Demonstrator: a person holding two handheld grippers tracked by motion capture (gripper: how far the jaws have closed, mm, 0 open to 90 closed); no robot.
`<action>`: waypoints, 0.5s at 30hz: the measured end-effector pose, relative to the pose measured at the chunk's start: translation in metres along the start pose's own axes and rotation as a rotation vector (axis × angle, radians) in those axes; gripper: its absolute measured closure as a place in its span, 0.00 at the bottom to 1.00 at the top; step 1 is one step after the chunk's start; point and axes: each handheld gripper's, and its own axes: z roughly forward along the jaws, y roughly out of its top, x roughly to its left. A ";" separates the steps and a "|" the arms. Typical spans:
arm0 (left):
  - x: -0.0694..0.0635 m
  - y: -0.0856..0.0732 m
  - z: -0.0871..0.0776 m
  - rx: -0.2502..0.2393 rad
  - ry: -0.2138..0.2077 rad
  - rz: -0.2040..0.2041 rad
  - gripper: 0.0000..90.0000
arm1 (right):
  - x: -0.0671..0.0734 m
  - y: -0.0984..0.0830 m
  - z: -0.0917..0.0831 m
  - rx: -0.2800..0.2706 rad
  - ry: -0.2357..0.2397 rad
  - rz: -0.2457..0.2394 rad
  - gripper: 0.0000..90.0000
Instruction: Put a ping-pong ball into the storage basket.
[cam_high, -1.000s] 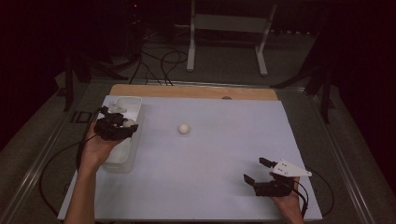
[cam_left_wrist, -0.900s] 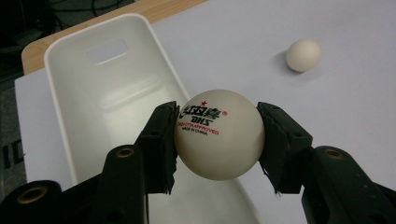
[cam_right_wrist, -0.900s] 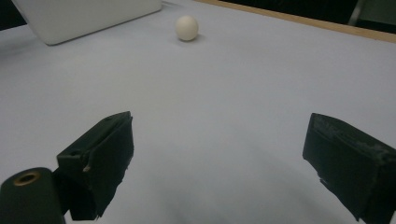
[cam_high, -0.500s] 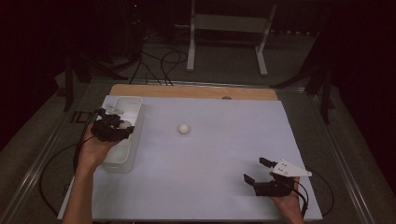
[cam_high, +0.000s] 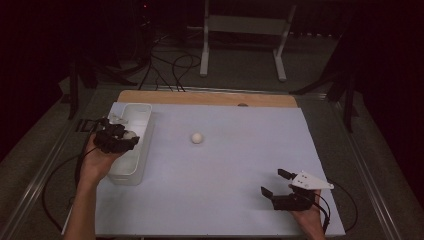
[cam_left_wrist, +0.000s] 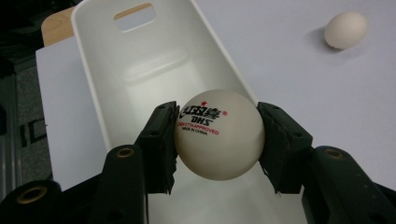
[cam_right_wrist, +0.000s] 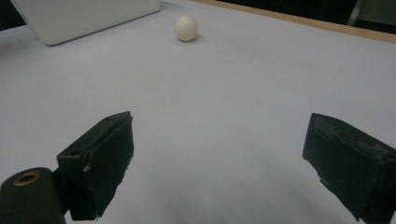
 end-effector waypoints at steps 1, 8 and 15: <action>0.001 0.000 0.000 0.002 0.001 -0.001 0.57 | 0.000 0.000 0.000 0.001 0.000 -0.001 0.09; 0.004 -0.003 -0.002 0.006 0.007 -0.001 0.57 | 0.000 0.000 0.000 0.000 -0.001 0.001 0.09; 0.008 -0.006 -0.003 0.011 0.013 -0.010 0.57 | 0.000 0.000 0.001 0.001 0.000 0.002 0.09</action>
